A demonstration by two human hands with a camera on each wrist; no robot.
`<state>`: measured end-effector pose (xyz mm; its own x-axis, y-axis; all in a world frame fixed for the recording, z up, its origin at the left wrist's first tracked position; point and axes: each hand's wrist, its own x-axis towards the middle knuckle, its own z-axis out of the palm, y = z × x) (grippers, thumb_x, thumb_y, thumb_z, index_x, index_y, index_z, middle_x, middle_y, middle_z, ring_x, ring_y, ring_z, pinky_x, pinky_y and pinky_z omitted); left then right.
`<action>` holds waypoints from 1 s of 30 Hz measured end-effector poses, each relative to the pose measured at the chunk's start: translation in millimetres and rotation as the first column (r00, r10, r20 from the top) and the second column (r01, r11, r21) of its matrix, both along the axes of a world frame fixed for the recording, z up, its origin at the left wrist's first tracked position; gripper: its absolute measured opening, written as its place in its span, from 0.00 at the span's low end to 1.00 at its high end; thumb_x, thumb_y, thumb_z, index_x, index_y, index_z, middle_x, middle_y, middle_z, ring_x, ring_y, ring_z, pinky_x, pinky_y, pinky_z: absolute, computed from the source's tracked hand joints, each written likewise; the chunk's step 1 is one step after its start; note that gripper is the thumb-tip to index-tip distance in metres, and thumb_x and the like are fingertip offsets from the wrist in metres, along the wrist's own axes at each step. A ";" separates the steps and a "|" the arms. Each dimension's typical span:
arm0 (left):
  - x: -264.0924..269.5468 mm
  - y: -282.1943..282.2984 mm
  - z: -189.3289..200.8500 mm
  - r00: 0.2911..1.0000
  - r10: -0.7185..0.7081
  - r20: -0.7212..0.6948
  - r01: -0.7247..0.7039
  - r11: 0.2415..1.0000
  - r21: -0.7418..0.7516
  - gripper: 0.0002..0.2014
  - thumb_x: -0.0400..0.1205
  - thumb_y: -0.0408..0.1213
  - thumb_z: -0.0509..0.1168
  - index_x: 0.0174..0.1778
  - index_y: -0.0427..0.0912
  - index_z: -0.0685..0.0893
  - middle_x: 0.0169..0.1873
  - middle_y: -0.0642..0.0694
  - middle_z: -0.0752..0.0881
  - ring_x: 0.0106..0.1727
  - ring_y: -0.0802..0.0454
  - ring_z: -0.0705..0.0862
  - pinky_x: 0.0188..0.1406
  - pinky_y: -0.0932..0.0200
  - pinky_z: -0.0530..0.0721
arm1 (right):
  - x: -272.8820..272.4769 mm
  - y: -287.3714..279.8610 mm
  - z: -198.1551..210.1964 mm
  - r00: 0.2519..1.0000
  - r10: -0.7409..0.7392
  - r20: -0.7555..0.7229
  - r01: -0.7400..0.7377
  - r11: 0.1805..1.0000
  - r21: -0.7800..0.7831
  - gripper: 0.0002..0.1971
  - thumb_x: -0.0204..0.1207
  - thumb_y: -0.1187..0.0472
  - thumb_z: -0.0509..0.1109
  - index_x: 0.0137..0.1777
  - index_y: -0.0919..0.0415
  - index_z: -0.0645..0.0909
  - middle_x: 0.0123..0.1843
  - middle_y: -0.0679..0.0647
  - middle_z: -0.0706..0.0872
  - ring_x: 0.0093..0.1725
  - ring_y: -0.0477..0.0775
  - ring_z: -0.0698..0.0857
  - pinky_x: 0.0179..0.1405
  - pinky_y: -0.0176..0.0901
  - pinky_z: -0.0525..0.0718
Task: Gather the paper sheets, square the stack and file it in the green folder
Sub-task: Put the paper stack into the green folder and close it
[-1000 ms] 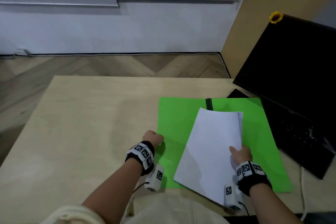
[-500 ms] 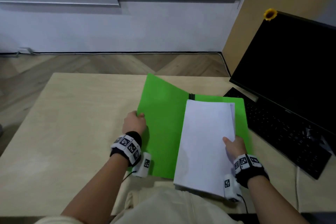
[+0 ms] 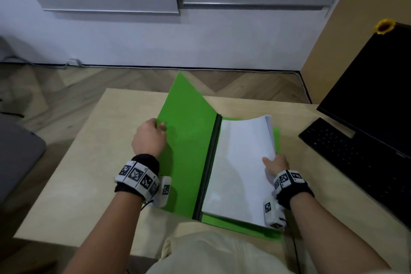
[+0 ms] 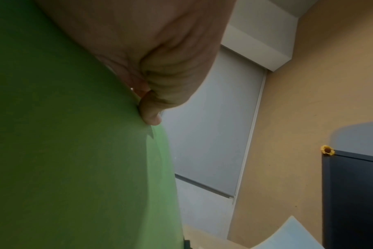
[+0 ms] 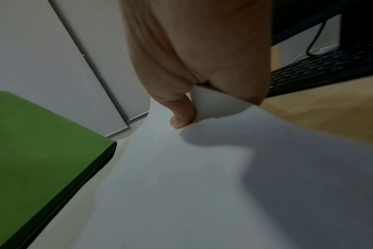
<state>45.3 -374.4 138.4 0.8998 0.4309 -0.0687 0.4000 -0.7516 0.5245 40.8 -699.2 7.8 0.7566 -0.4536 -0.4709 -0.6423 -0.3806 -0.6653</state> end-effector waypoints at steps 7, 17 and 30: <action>-2.2 17.0 -4.0 0.998 0.030 -0.059 -0.032 0.999 -0.031 0.13 0.87 0.42 0.58 0.50 0.36 0.82 0.43 0.38 0.86 0.41 0.40 0.81 0.44 0.50 0.79 | 12.9 34.2 -3.1 0.994 0.095 -0.060 -0.096 0.995 -0.002 0.24 0.74 0.61 0.70 0.70 0.69 0.76 0.69 0.65 0.82 0.67 0.67 0.81 0.66 0.53 0.79; -3.1 35.9 14.6 0.963 -0.127 -0.237 0.064 0.964 -0.260 0.12 0.83 0.35 0.60 0.57 0.35 0.85 0.51 0.37 0.88 0.50 0.40 0.86 0.55 0.47 0.85 | 18.7 30.1 4.6 0.963 0.140 -0.231 -0.159 0.985 -0.067 0.34 0.79 0.68 0.58 0.82 0.68 0.48 0.82 0.67 0.61 0.80 0.68 0.65 0.75 0.55 0.67; -21.8 45.7 46.7 0.933 -0.333 -0.140 0.210 0.817 -0.537 0.10 0.81 0.24 0.65 0.53 0.41 0.85 0.40 0.47 0.82 0.36 0.54 0.83 0.30 0.68 0.88 | 4.8 17.8 11.2 0.936 0.249 -0.250 -0.300 0.934 -0.193 0.26 0.77 0.64 0.62 0.74 0.73 0.65 0.75 0.70 0.69 0.71 0.69 0.74 0.66 0.51 0.75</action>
